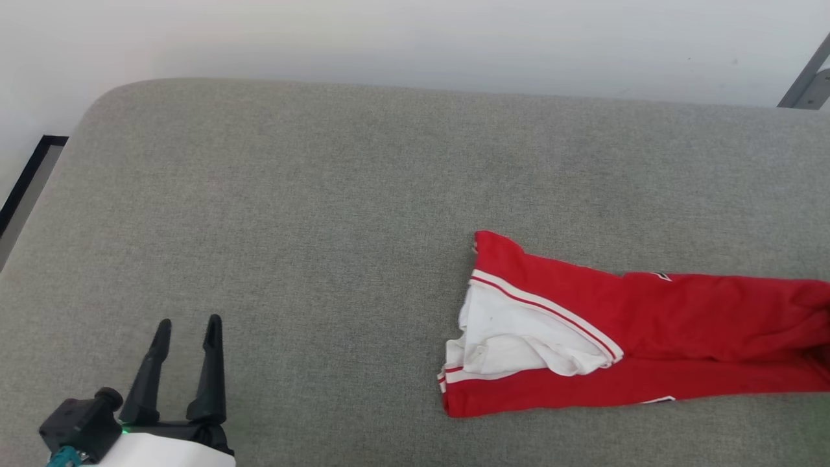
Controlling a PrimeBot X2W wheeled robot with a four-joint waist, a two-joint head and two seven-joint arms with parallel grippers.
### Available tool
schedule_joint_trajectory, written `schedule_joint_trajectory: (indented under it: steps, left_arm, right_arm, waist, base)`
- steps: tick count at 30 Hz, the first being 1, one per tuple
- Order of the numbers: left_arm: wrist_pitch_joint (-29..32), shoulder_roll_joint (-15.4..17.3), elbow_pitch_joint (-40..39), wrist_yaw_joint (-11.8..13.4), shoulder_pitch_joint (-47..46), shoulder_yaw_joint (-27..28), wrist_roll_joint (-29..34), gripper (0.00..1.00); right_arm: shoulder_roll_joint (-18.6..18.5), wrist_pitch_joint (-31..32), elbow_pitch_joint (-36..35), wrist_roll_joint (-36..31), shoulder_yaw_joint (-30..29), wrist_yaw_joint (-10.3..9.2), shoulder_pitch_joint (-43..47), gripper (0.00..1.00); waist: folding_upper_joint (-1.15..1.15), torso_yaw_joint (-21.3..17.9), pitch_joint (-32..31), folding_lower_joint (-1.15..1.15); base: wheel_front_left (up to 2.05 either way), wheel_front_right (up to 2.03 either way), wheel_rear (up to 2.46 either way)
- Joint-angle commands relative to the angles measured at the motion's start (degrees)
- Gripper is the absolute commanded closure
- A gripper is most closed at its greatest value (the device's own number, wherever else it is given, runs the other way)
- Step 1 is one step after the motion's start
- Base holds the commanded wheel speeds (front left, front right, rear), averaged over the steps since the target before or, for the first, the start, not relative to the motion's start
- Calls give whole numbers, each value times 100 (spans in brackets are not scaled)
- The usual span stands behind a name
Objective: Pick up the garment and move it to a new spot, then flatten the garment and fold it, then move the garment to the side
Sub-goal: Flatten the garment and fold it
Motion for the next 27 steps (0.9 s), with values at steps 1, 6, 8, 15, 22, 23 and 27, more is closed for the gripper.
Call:
schedule_joint_trajectory:
  steps: [1, 6, 8, 15, 22, 23, 27]
  left_arm:
    - [-29, -61, 18, -46, 22, 42, 66, 0]
    - [-29, -178, 32, -80, 47, 119, 183, 0]
    - [-29, -153, -8, -85, 100, 69, 148, 0]
    - [-29, -26, -71, -88, 129, -33, 55, 0]
    - [-29, -13, -26, -89, -3, -209, 5, 0]
    - [-29, -8, -20, -89, -24, -236, 2, 0]
    - [-29, -8, 3, -88, -98, -335, -42, 0]
  right_arm:
    - [-9, -9, 53, -92, -19, 1, -53, 100]
    - [193, 248, -271, 141, 58, 1, -34, 100]
    - [337, 333, -616, 297, 122, 1, 18, 100]
    - [878, 680, -1936, 356, 718, 1, 311, 100]
    - [1302, 726, -2318, 241, 1437, 1, 270, 100]
    - [1328, 689, -2290, 184, 1559, 1, 202, 100]
    - [1515, 480, -2018, 124, 1991, 1, -22, 100]
  waist:
    - [0, -5, -17, 0]
    - [0, -7, -81, 0]
    - [0, -5, -94, 0]
    - [0, 118, -119, 0]
    - [0, 342, -113, 0]
    - [0, 383, -106, 0]
    - [0, 563, -82, 0]
  base:
    - [0, 0, 0]
    - [0, 0, 0]
    - [0, 0, 0]
    - [0, 0, 0]
    - [0, 0, 0]
    - [0, 0, 0]
    - [0, 0, 0]
